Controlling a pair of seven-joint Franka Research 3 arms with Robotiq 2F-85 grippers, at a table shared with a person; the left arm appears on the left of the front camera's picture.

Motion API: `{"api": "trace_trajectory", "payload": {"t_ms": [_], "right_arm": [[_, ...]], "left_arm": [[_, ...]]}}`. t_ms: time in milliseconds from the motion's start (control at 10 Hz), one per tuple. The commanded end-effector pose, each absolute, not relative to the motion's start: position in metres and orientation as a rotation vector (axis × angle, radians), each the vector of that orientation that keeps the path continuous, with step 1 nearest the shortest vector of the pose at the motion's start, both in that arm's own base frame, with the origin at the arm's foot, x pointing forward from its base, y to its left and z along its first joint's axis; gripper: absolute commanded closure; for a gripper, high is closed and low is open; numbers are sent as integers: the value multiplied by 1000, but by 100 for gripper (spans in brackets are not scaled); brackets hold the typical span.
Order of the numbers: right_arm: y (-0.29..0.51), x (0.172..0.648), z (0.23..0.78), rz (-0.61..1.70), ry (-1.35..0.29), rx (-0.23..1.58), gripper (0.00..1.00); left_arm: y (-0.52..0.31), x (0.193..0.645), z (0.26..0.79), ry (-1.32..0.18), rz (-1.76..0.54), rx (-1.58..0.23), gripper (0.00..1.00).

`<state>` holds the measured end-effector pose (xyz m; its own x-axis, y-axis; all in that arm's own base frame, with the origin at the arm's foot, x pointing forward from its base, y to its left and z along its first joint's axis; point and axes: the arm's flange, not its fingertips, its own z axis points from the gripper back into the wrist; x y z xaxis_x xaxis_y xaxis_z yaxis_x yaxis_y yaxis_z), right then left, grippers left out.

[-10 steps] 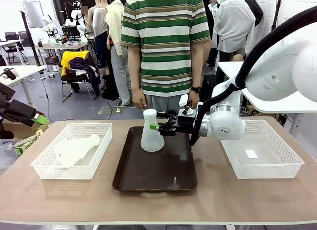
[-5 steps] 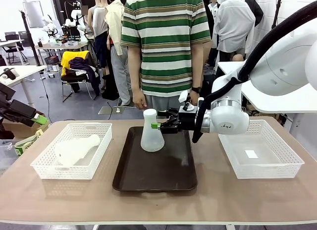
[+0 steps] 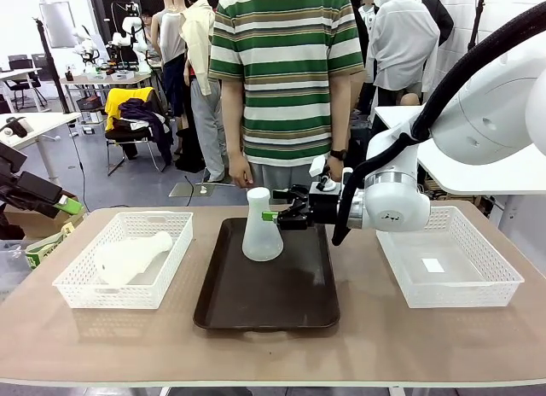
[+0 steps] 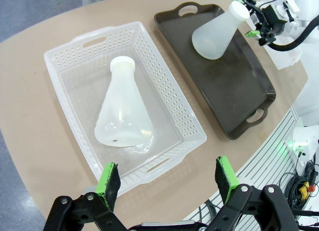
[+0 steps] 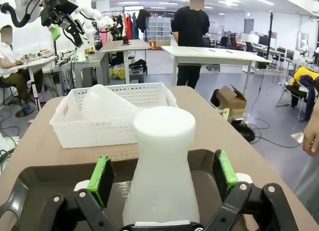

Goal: Prepare the laboratory tools.
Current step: Pick up the Big flask that the person points to.

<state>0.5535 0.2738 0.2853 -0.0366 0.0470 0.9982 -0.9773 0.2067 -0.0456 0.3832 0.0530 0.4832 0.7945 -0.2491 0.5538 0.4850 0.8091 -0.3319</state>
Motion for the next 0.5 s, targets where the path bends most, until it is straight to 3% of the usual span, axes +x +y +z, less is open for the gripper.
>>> {"api": "trace_trajectory", "payload": {"t_ms": [0,400], "right_arm": [[276,554,281,1091,-1332,1003,0],[276,554,281,1091,-1332,1003,0]], "left_arm": [[55,385,482,-531,-431,-508,0],[55,385,482,-531,-431,-508,0]]}}
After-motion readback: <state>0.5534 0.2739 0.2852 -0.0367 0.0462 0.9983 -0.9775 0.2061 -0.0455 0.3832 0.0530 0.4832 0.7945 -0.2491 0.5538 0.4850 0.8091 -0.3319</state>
